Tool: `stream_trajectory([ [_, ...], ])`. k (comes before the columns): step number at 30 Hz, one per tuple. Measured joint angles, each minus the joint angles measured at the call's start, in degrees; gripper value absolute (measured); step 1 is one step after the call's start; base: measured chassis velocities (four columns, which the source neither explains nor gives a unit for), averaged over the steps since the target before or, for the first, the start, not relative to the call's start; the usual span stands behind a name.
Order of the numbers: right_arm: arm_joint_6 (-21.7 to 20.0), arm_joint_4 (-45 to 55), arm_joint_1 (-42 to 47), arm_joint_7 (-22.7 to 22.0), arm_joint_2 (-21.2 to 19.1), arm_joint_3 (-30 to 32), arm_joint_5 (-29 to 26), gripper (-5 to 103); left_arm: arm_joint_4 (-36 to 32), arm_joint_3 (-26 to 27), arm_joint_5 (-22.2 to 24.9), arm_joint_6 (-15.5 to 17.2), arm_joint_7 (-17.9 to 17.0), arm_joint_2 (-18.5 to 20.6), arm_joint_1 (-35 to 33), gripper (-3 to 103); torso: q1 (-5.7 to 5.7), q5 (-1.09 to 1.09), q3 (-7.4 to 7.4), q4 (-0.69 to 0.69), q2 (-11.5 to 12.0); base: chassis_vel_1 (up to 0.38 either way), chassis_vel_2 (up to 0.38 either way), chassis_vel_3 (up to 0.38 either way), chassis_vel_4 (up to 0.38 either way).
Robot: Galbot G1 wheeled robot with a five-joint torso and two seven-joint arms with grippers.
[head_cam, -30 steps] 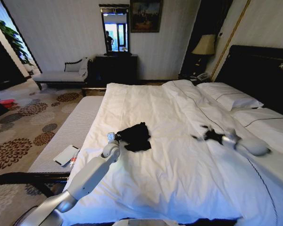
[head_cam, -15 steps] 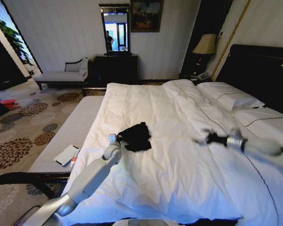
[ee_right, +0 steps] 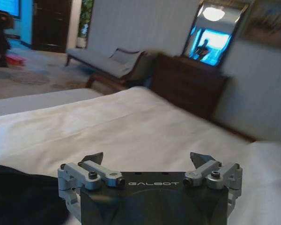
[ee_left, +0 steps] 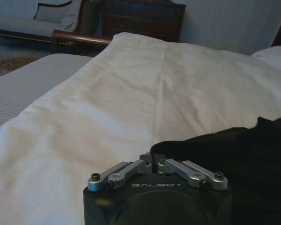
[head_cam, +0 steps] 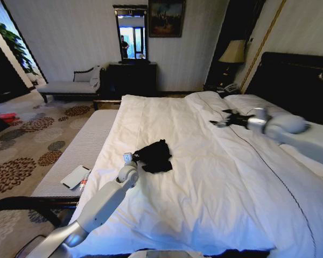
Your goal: Fold the clothes on the bed.
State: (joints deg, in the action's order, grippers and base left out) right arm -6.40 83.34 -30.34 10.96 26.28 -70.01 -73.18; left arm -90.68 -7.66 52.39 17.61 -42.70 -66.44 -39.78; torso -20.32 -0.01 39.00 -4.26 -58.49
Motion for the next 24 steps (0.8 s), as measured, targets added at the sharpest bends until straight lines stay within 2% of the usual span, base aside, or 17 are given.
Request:
stream_trajectory([
  [1, 0.00, 0.00, 0.00, 0.00, 0.00, 0.00, 0.00, 100, 0.00, 0.00, 0.00, 0.00, 0.00, 0.00, 0.00, 0, 0.00, 0.00, 0.00, 0.00, 0.00, 0.000, 0.000, 0.000, 0.000],
  [4, -1.37, -0.55, 5.56, -1.48, 4.54, 3.15, -0.08, 100, -0.19, 0.94, 0.15, 0.04, 0.04, 0.46, -0.28, 0, -0.01, 0.01, 0.00, -0.06, 0.00, 0.000, 0.000, 0.000, 0.000],
  [8, -2.06, -0.69, 8.03, -2.74, 7.36, 4.18, -0.06, 100, -0.21, 1.84, 0.17, 0.04, 0.16, 0.72, -0.81, 0, 0.02, 0.00, -0.02, -0.10, 0.00, 0.000, 0.000, 0.000, 0.000],
  [9, -2.61, -0.73, 9.21, -3.88, 9.20, 4.85, -0.65, 100, -0.21, 2.24, 0.13, 0.05, 0.46, 0.77, -1.22, 0, 0.03, 0.00, -0.02, -0.07, 0.00, 0.000, 0.000, 0.000, 0.000],
  [15, -4.29, -0.17, 11.88, -7.57, 13.46, 6.59, -2.86, 100, 0.25, 2.65, -0.82, -0.15, 1.37, 0.56, -2.32, 0, 0.02, -0.02, -0.02, -0.05, 0.00, 0.000, 0.000, 0.000, 0.000],
  [24, -5.91, -1.13, 17.84, -12.00, 18.90, 9.86, -2.45, 100, 0.46, 2.23, -1.53, -0.41, 1.71, -0.11, -3.11, 0, 0.02, 0.01, -0.02, -0.06, -0.01, 0.000, 0.000, 0.000, 0.000],
])
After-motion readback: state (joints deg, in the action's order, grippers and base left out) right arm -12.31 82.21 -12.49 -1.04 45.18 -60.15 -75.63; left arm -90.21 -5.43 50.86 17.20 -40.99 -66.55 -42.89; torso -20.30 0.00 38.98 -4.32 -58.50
